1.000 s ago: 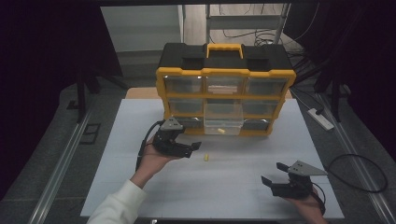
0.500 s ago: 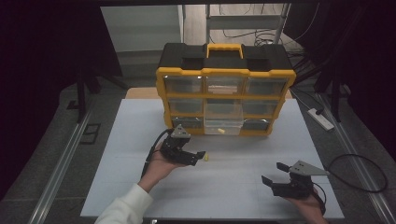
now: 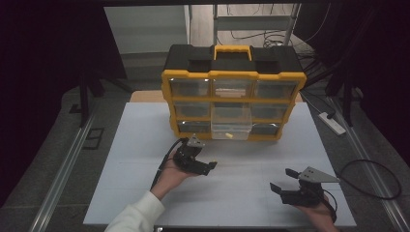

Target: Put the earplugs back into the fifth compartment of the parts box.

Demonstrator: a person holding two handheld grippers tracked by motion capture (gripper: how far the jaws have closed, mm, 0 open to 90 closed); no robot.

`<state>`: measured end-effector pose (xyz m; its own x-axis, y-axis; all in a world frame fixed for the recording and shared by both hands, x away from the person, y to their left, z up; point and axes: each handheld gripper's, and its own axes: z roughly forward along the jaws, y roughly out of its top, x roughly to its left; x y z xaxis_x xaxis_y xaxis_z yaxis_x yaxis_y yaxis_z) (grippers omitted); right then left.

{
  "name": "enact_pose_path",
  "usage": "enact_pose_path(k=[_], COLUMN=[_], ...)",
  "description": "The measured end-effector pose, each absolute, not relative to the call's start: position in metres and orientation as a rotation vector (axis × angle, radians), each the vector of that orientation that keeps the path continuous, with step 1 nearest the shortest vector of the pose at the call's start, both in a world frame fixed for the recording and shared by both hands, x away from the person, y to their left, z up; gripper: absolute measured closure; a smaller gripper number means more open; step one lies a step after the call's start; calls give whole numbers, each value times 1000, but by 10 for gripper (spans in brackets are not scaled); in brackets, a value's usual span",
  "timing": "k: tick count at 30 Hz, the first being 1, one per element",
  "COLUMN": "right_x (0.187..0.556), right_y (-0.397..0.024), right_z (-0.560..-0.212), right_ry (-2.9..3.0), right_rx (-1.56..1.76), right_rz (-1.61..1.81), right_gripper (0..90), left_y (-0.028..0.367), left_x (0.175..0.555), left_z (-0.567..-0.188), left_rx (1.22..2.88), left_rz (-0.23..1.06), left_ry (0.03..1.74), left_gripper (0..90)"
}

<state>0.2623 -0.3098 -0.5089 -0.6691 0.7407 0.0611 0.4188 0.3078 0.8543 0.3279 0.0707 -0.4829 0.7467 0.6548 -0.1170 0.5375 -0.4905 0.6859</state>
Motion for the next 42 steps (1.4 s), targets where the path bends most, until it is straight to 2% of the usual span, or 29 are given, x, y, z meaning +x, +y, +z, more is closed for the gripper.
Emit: enact_pose_path(k=[19,34,42], right_x=[262,262,261], right_y=[-308,-308,-309], right_z=[-510,-509,-508], right_ry=[2248,2245,2243], right_rx=[1032,1029,1027], right_rz=[1281,1274,1268], right_gripper=[164,164,164], left_y=[47,39,40], left_x=[348,357,359], left_z=[-510,-518,-521], left_rx=[2306,2364,2397], left_rz=[185,209,223], left_ry=[934,943,933], left_gripper=[210,329,441])
